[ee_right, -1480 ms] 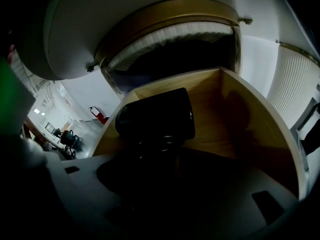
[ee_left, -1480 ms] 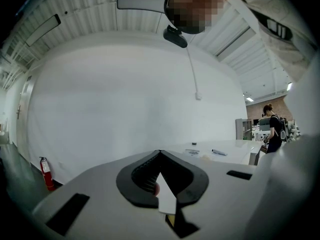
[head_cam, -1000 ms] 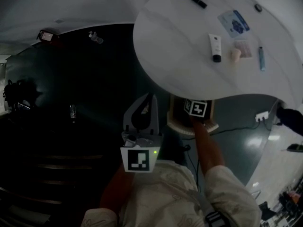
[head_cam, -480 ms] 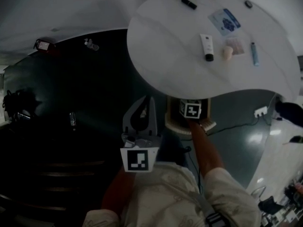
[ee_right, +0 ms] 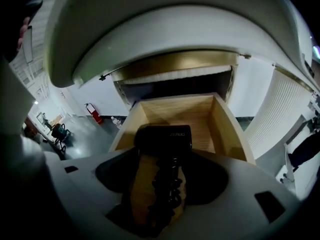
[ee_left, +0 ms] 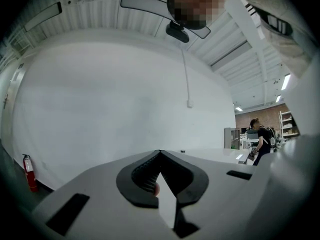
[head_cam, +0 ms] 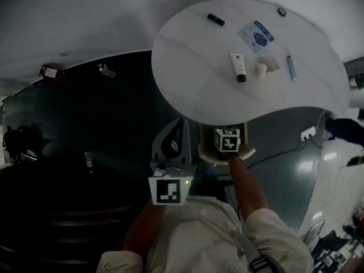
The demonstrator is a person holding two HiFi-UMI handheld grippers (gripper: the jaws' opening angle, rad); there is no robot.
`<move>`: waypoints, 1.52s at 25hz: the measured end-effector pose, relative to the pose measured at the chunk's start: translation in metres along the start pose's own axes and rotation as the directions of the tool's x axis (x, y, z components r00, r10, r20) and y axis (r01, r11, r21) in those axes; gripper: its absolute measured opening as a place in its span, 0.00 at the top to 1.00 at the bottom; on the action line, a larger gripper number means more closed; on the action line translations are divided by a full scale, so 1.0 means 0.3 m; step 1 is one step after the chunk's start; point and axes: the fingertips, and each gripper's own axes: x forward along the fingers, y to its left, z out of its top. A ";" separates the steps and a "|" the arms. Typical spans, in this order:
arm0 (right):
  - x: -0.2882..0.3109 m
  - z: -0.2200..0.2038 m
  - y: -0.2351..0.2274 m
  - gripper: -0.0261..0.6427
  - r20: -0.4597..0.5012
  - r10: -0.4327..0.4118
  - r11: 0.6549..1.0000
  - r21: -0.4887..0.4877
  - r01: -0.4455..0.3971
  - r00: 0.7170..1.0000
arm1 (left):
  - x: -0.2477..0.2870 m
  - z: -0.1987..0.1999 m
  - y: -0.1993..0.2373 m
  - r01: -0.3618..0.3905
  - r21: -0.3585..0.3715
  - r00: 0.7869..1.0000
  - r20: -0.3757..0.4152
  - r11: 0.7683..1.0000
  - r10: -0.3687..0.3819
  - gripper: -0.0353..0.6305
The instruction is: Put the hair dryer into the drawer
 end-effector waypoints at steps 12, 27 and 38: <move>-0.161 0.041 0.030 0.55 0.031 -0.029 0.998 0.057 0.027 0.999 | 0.064 0.115 0.018 0.113 -0.001 0.993 0.046 0.994 -0.113 0.94; -0.543 0.161 -0.023 0.55 0.264 -0.078 0.991 0.123 0.047 0.961 | 0.080 0.137 -0.063 0.213 -0.019 0.975 0.069 0.977 -0.211 0.94; -0.906 0.417 0.004 0.55 0.554 -0.139 0.988 0.130 0.080 0.821 | 0.095 0.143 -0.145 0.267 -0.018 0.963 0.050 0.964 -0.266 0.94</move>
